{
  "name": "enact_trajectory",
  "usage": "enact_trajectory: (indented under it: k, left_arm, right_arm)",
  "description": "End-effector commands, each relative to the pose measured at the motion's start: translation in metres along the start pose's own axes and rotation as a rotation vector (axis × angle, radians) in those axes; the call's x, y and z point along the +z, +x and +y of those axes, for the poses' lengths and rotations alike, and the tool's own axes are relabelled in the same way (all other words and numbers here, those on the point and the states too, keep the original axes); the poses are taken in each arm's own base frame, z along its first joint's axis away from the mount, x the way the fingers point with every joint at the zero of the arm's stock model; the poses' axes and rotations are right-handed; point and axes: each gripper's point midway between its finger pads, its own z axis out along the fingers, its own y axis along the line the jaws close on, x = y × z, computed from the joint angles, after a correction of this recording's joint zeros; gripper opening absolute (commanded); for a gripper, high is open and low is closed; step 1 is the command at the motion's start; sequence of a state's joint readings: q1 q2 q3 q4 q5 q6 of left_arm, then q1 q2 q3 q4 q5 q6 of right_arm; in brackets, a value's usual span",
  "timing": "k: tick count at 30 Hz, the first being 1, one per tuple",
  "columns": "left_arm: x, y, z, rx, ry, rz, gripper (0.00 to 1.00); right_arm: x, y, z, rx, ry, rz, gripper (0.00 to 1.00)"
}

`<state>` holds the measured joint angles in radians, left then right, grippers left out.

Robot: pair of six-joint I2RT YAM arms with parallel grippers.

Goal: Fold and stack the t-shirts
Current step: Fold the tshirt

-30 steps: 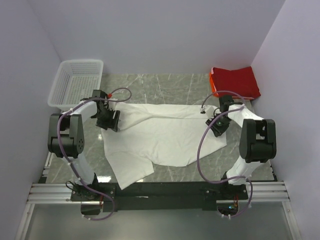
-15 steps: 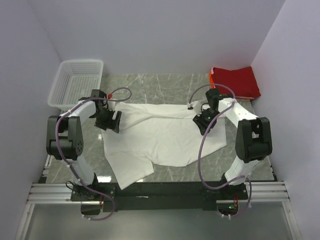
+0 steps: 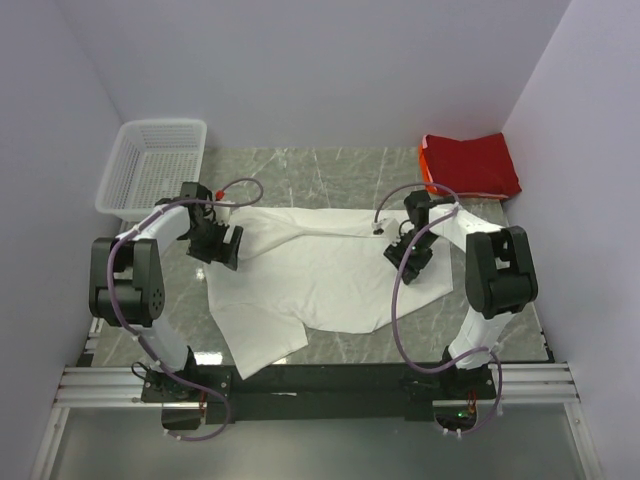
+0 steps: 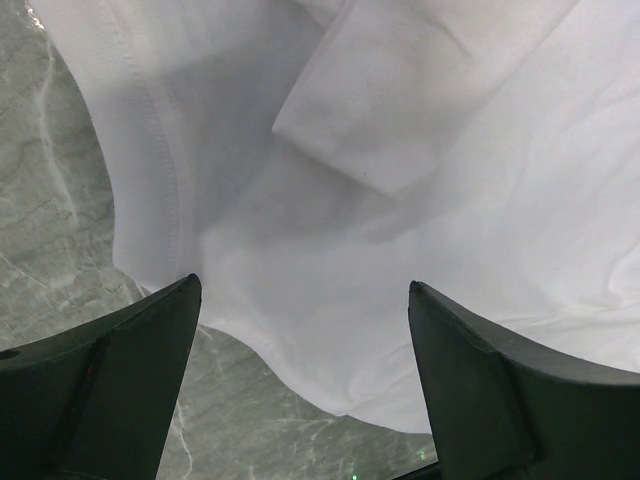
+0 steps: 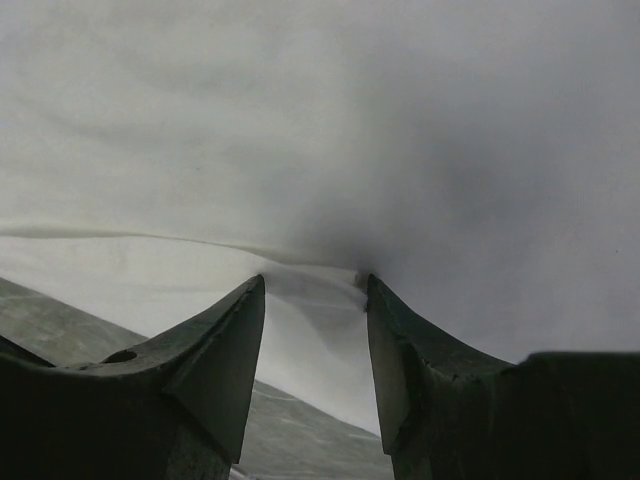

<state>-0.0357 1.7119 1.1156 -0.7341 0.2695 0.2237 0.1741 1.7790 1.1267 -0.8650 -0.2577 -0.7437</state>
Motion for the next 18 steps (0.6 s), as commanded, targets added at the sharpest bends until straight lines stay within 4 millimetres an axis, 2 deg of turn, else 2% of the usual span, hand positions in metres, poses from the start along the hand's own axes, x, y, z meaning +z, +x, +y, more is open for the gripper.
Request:
enact_trajectory:
  k: [1,3,5,9,14,17,18]
  left_arm:
    - [-0.014,-0.008,-0.006,0.028,0.022,-0.052,0.9]
    - [-0.016,-0.01,-0.006,0.032,0.022,-0.058,0.9]
    - [-0.02,-0.013,-0.007,0.039,0.022,-0.073,0.9]
    - [-0.029,-0.021,-0.006,0.048,0.02,-0.102,0.89]
    - [-0.037,-0.028,-0.008,0.057,0.032,-0.131,0.89]
    - [-0.042,-0.028,-0.012,0.071,0.042,-0.142,0.89]
    - [-0.045,-0.028,-0.013,0.074,0.042,-0.148,0.89]
  right_arm:
    - [-0.002,-0.007,-0.007,0.008,0.041,-0.026,0.53]
    - [-0.004,-0.01,-0.007,0.01,0.034,-0.029,0.5]
    - [-0.008,-0.011,-0.005,0.007,0.019,-0.025,0.32]
    - [-0.022,-0.002,0.004,-0.015,0.012,-0.016,0.08]
    - [-0.049,0.03,0.027,-0.032,-0.004,0.006,0.0]
    - [-0.052,0.065,0.046,-0.035,-0.014,0.064,0.0]
    - [-0.046,0.083,0.056,-0.035,-0.039,0.105,0.0]
